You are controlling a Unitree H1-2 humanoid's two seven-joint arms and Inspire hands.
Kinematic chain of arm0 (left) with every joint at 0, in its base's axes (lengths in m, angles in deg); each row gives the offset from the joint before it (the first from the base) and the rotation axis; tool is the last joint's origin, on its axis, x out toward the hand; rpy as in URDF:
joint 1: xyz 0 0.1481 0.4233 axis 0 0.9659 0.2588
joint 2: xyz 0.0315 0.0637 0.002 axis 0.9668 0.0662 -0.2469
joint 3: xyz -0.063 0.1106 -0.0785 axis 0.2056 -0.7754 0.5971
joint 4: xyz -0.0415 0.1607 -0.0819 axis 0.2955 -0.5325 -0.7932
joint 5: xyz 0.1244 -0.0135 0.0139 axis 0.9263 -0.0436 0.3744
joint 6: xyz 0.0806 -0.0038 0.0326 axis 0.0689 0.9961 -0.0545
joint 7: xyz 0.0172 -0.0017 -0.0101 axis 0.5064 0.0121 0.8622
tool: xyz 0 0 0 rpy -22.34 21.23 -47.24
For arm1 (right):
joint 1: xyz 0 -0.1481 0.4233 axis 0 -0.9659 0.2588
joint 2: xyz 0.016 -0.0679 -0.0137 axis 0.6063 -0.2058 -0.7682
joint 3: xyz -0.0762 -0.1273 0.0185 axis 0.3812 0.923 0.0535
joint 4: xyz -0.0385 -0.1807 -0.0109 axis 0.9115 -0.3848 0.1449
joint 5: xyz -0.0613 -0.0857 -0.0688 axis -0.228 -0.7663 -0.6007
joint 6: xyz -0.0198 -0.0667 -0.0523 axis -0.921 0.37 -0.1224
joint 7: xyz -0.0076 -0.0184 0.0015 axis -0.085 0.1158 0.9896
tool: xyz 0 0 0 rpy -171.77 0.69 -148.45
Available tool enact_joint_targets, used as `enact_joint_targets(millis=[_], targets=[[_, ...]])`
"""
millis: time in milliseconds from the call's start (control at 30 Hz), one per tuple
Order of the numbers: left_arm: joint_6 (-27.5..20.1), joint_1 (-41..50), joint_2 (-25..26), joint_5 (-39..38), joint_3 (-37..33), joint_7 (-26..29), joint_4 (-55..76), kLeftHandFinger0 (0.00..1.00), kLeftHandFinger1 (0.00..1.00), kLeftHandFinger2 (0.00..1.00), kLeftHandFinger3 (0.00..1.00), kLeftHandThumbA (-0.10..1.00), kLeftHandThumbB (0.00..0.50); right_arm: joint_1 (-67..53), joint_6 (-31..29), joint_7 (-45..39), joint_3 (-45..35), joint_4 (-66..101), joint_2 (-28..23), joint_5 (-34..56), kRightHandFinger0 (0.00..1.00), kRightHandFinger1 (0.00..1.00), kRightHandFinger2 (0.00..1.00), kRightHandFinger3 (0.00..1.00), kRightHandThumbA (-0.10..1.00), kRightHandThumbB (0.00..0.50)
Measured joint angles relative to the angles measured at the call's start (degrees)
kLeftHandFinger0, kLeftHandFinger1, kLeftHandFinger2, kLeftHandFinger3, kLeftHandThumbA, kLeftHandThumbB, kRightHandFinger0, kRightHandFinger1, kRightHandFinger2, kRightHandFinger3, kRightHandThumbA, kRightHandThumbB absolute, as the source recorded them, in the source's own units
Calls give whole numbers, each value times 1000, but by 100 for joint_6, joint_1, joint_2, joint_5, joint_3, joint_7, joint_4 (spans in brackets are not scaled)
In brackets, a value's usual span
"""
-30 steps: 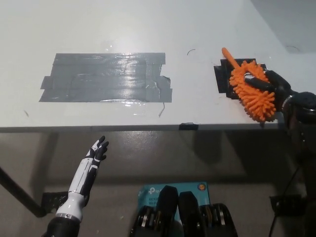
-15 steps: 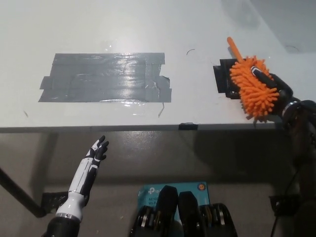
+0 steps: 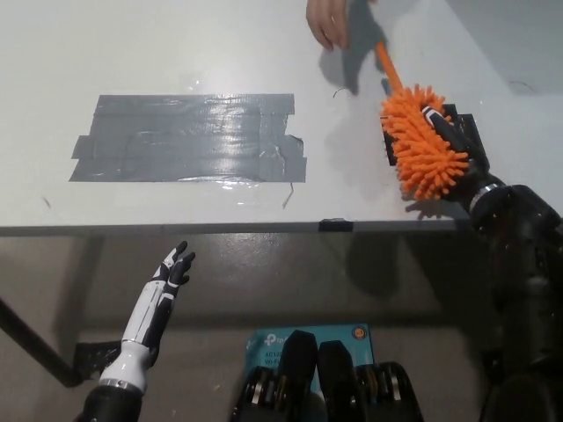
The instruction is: An orange duster is kept infront of the robot in the middle of the table and the robot extends its right arm to grab the duster, picks it up and hands it to a person
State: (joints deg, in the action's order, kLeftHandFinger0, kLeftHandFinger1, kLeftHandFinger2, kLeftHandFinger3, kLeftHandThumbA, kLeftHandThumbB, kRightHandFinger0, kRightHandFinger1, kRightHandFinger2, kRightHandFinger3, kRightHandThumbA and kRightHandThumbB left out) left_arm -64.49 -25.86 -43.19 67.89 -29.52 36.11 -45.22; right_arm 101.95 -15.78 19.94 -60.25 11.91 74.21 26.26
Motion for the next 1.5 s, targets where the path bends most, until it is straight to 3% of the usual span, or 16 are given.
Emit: enact_joint_targets(millis=[433,533,867,900,933,967,1000,1033,1067,1133,1233,1400,1500], targets=[[0,-32,8,1,0,-2,4,1000,1000,950,1000,1000,102,-85,55,145,593,248,131,1275,0,383,747,1000,-100,124],[0,-42,16,1,0,-2,5,1000,1000,946,1000,1000,99,-85,56,224,788,306,143,1538,0,336,685,1000,-100,117],[0,-152,81,5,-2,-6,32,1000,1000,959,1000,1000,113,-82,59,474,1288,518,156,2265,0,349,707,1000,-100,126],[0,-156,83,5,-2,-7,32,1000,1000,957,1000,1000,119,-82,60,500,1330,541,152,2314,0,342,730,996,-100,155],[0,-157,83,4,-2,-7,32,1000,1000,957,1000,1000,126,-82,60,513,1343,548,152,2332,314,674,1000,1000,64,283],[1,-160,83,5,-2,-9,32,1000,1000,957,1000,1000,126,-82,60,551,1375,581,150,2389,349,713,1000,1000,79,257],[1,-161,83,5,-2,-10,32,1000,1000,957,1000,1000,126,-82,60,567,1386,599,150,2410,646,1000,1000,1000,283,347],[4,-162,83,4,-2,-15,33,1000,1000,958,1000,1000,125,-82,60,578,1417,611,144,2464,798,1000,1000,1000,322,335],[6,-162,83,4,-2,-18,33,1000,1000,958,1000,1000,124,-83,60,574,1438,613,138,2496,1000,1000,1000,1000,375,358],[9,-162,83,5,-2,-28,33,1000,1000,952,1000,1000,118,-84,60,546,1466,614,130,2538,1000,1000,1000,1000,493,424],[10,-162,83,8,-2,-50,34,1000,1000,938,1000,1000,114,-126,65,283,1479,623,114,2681,1000,1000,1000,1000,561,473],[9,-165,83,12,-3,-55,34,1000,1000,945,1000,1000,116,-231,65,-73,1487,700,106,2676,1000,1000,1000,1000,791,498],[9,-168,83,15,-5,-65,34,1000,1000,947,1000,1000,113,-349,61,-249,1514,937,75,2634,1000,1000,1000,1000,843,500]])
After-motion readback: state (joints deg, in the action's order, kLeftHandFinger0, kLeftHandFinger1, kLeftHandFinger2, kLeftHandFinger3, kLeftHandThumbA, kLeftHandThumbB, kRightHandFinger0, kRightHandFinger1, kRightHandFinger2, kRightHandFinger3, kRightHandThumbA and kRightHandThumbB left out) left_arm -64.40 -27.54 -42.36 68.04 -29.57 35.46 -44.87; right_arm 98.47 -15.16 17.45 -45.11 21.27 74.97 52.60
